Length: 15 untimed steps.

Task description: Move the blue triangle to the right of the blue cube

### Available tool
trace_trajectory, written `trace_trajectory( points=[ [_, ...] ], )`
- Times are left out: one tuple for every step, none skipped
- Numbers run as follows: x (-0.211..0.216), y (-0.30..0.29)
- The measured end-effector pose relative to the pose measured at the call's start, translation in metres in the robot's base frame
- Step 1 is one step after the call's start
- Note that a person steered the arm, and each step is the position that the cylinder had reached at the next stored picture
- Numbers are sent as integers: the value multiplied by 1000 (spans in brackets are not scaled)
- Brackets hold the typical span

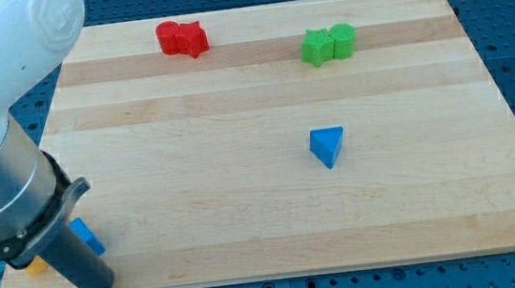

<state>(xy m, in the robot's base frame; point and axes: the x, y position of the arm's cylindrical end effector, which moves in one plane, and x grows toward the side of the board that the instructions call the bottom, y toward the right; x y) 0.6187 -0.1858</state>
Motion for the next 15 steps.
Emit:
trace_trajectory(
  points=[
    [-1,83],
    [0,219],
    [-2,350],
    [-56,408],
    [-104,399],
    [-120,349],
    [-125,300],
    [-128,262],
    [-142,235],
    [-165,210],
    [-183,175],
    [-185,137],
    [-167,132],
    [-139,131],
    [-124,120]
  ],
)
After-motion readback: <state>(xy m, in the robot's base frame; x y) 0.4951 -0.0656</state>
